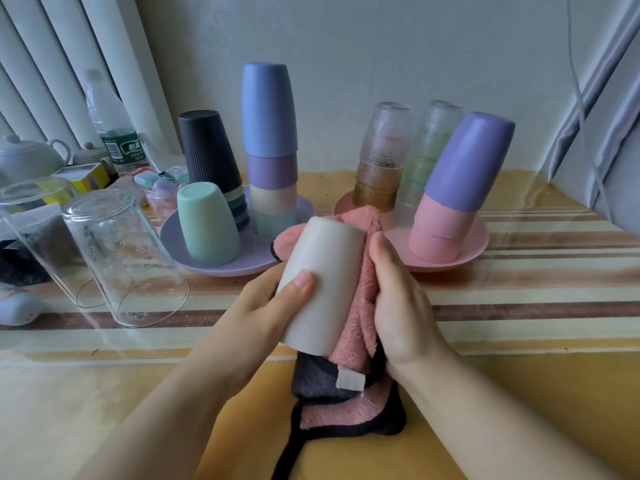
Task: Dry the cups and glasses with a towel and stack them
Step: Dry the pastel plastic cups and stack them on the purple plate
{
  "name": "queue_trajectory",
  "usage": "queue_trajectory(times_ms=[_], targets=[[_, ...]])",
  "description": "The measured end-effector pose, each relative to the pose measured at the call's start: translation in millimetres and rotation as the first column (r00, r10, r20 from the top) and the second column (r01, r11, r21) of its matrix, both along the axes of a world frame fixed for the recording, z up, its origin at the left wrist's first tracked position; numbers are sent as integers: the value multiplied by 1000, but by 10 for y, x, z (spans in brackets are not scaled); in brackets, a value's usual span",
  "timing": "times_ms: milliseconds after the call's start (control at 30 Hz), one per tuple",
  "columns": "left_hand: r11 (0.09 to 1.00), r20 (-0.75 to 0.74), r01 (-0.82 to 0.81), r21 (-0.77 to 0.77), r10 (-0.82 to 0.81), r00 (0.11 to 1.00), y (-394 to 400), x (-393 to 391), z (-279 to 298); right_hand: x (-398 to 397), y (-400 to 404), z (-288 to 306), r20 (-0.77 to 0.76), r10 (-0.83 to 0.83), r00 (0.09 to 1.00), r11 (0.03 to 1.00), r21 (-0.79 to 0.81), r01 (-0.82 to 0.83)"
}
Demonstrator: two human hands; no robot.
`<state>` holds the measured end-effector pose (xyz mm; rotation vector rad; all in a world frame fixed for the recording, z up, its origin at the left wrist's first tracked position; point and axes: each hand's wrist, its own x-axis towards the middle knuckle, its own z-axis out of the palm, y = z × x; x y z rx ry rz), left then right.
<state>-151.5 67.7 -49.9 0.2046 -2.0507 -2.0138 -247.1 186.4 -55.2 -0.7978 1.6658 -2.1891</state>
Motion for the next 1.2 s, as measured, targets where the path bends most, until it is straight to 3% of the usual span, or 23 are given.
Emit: queue_trajectory(times_ms=[100,233,367,467,567,667,833,933,1067,1133,1200], targets=[[994,-1,14,107,-14,1000,0,19,13,29,-36,-42,226,118,967,991,-96,-98],[983,-26,-5,185,10,1000,-43,34,27,124,-90,-150,356,215,909,976,-99,-192],[986,-12,-92,142,95,995,-131,10,-31,158,-90,-158,328,245,913,969,-67,-236],[985,-77,-173,-21,171,982,-148,-46,-78,128,-86,-119,220,90,971,996,-27,-86],[917,-219,-380,-124,348,911,-102,-72,-74,99,-56,-89,88,-119,989,992,42,116],[835,-290,-463,-298,383,877,3,-50,-41,139,-16,-48,-5,-114,993,989,96,114],[829,-208,-436,-350,385,899,-26,-30,-3,283,-76,-164,-116,59,991,979,201,-35],[866,-127,-393,-309,372,920,-60,-41,17,336,-75,-184,-189,46,981,978,210,-6],[950,20,-206,-236,216,976,-13,-27,51,234,-21,-22,-118,11,993,993,116,3],[983,82,-151,-99,160,984,-7,-17,59,145,-9,6,-85,9,996,998,55,-4],[995,128,-84,55,76,989,-1,-1,78,78,-2,-16,61,37,997,999,-13,-36]])
